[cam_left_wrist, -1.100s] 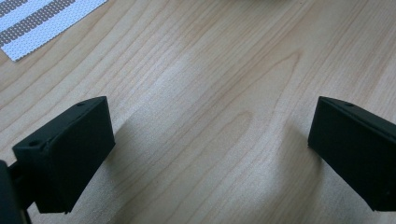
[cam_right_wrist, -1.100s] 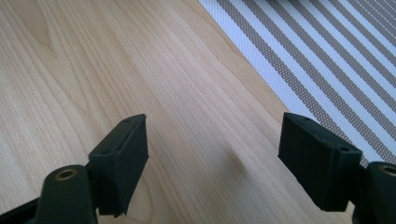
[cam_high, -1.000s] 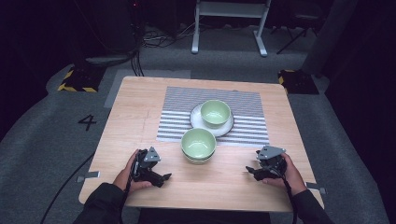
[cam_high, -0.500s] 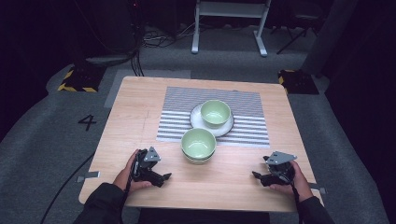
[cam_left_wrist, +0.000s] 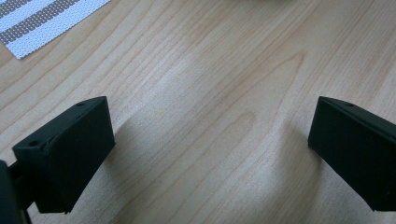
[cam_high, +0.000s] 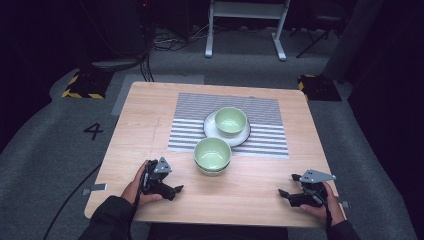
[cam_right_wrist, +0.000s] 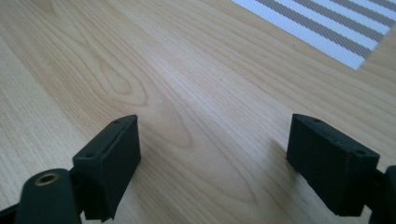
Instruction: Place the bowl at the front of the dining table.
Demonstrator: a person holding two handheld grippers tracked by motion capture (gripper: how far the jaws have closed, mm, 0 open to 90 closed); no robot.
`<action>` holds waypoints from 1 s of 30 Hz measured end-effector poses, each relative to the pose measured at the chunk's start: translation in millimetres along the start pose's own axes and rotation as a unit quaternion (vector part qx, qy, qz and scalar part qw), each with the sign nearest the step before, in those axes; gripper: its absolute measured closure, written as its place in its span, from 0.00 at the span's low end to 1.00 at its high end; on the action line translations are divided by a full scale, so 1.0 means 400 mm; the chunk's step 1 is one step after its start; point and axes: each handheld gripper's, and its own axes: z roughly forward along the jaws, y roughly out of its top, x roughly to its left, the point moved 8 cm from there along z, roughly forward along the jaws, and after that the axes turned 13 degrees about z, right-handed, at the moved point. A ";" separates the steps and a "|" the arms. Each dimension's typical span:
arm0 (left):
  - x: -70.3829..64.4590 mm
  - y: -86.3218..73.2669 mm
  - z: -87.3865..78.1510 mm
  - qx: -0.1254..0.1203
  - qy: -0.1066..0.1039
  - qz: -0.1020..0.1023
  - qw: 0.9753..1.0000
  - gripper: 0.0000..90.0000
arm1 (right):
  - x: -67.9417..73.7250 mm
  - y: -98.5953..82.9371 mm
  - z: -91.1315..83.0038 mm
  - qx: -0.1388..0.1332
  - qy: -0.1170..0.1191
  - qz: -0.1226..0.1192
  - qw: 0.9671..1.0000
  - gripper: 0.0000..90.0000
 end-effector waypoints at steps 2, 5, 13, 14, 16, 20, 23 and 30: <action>0.000 0.000 0.000 0.000 0.000 0.000 1.000 0.00 | -0.009 -0.005 -0.008 0.000 -0.004 0.005 1.000 0.20; 0.001 0.000 0.001 0.000 0.001 0.000 1.000 0.00 | -0.024 -0.013 -0.019 -0.001 -0.008 0.009 1.000 0.20; 0.003 0.001 0.001 0.001 0.000 0.000 1.000 0.00 | -0.039 -0.021 -0.032 -0.003 -0.011 0.013 1.000 0.19; 0.003 0.001 0.001 0.000 0.000 0.000 1.000 0.00 | -0.039 -0.021 -0.032 -0.003 -0.011 0.013 1.000 0.19; 0.003 0.001 0.001 0.000 0.000 0.000 1.000 0.00 | -0.040 -0.021 -0.031 -0.002 -0.010 0.012 1.000 0.19; 0.003 0.001 0.001 0.000 0.000 -0.001 1.000 0.00 | -0.040 -0.018 -0.027 -0.001 -0.013 0.013 1.000 0.18; 0.003 0.000 0.001 0.001 0.001 -0.001 1.000 0.00 | -0.040 -0.018 -0.027 -0.001 -0.014 0.014 1.000 0.18; 0.003 0.000 0.000 0.001 0.001 0.000 1.000 0.00 | -0.040 -0.017 -0.026 -0.002 -0.015 0.016 1.000 0.17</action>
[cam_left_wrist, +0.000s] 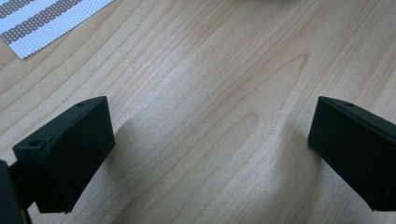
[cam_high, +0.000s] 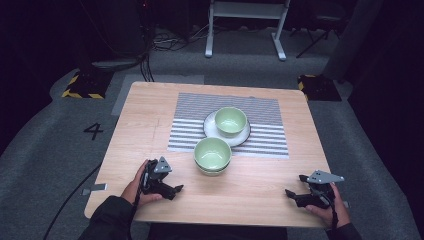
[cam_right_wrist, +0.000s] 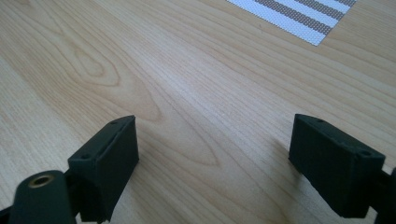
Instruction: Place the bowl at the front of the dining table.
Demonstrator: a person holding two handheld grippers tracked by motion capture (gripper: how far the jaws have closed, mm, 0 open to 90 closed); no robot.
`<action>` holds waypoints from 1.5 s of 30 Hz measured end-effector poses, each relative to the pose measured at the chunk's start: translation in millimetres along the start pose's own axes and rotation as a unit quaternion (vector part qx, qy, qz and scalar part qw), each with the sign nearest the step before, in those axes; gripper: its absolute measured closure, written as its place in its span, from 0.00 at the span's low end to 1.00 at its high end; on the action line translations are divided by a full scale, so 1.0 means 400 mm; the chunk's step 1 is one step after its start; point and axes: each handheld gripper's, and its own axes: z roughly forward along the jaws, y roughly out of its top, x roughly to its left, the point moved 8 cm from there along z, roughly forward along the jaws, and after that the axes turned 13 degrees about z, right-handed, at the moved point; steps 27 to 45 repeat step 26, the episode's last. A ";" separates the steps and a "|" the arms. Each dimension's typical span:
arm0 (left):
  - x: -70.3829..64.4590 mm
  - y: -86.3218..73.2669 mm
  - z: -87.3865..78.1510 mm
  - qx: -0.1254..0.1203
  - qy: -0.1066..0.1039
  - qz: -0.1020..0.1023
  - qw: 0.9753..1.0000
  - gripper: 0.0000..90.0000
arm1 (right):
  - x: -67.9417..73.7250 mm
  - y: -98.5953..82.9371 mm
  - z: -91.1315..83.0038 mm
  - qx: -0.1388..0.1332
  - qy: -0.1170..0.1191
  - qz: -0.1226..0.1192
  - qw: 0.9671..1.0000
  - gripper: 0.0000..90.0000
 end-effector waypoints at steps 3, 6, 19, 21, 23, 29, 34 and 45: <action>0.000 0.000 0.000 0.000 0.000 -0.001 1.000 0.00 | 0.000 0.000 0.000 0.000 0.000 0.000 1.000 0.17; 0.000 0.000 0.000 0.000 0.000 0.000 1.000 0.00 | 0.000 0.000 0.000 0.000 0.000 0.000 1.000 0.17; 0.002 0.002 0.002 -0.001 0.001 -0.001 1.000 0.00 | 0.000 0.000 0.000 -0.001 -0.002 0.002 1.000 0.18; 0.002 0.002 0.002 -0.001 0.000 -0.001 1.000 0.00 | 0.000 0.000 0.000 -0.001 -0.002 0.002 1.000 0.18; 0.002 0.002 0.002 -0.001 0.000 -0.001 1.000 0.00 | 0.000 0.000 0.000 -0.001 -0.002 0.002 1.000 0.18; 0.003 0.002 0.003 -0.002 0.001 -0.002 1.000 0.00 | 0.000 0.000 0.000 -0.001 -0.002 0.002 1.000 0.18; 0.003 0.002 0.003 -0.002 0.001 -0.002 1.000 0.00 | 0.000 0.000 0.000 -0.001 -0.002 0.002 1.000 0.18; 0.003 0.002 0.003 -0.002 0.001 -0.002 1.000 0.00 | 0.000 0.000 0.000 -0.001 -0.002 0.002 1.000 0.18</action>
